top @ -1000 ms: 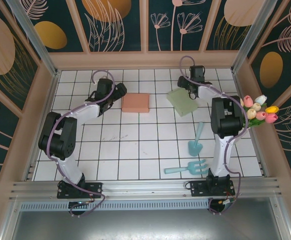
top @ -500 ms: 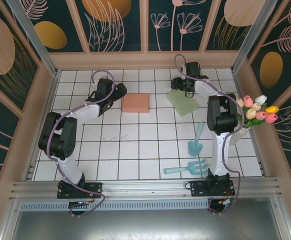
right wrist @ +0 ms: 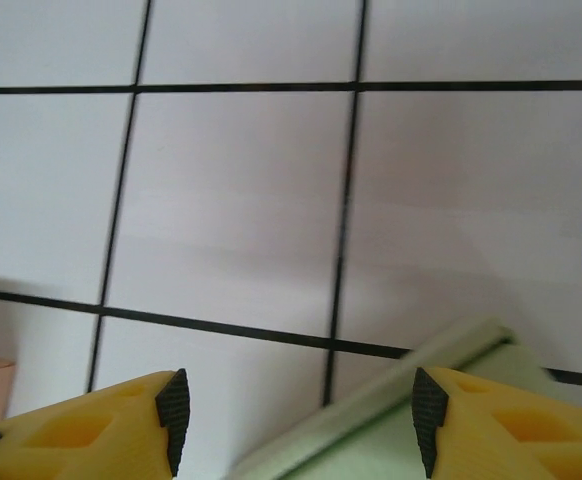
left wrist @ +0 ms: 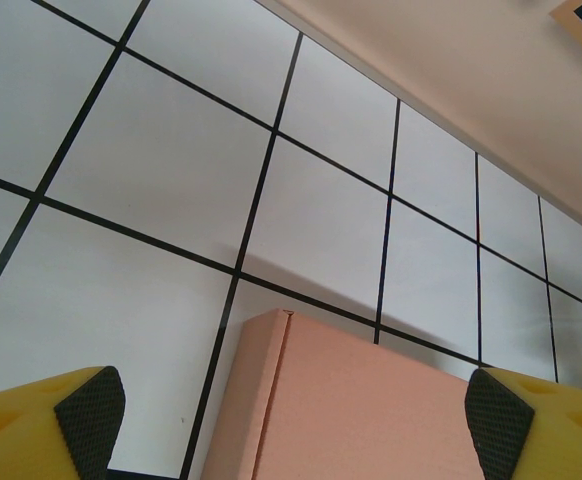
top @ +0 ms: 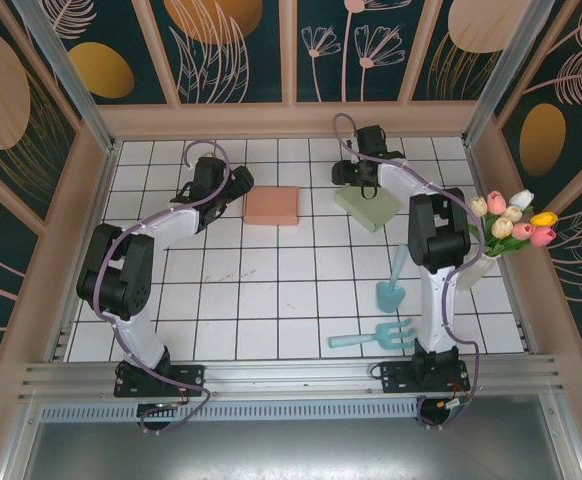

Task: Fold the paper box

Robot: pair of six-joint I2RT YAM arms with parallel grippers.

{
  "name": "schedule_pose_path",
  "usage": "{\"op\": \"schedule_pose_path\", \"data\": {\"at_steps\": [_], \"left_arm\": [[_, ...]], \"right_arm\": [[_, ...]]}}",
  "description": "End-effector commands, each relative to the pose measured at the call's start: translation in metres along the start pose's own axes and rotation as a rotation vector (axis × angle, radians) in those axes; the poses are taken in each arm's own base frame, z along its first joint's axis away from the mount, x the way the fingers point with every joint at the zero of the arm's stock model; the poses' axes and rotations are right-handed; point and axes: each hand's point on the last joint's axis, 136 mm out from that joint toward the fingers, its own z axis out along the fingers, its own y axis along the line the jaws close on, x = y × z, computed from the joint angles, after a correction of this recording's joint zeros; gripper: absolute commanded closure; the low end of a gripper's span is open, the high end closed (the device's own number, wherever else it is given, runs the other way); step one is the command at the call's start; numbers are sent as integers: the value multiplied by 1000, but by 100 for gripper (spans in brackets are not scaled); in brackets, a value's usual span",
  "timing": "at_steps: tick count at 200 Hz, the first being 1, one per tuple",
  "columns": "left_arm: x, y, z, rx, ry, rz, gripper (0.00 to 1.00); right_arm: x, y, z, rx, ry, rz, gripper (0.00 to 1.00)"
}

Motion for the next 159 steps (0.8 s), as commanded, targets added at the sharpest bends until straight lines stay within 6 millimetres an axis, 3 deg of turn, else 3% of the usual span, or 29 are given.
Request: {"op": "schedule_pose_path", "data": {"at_steps": [1,57,119,159], "left_arm": [[1,5,-3,-8,5,17,10],[3,5,3,-9,16,19,10],[4,5,3,-6,20,19,10],[5,6,0,-4,20,15,10]], "right_arm": [[-29,-29,-31,104,-114,43,37],[-26,-37,-11,108,-63,71,38],[13,-5,16,8,76,15,38],[27,13,11,-27,100,-18,38]]}}
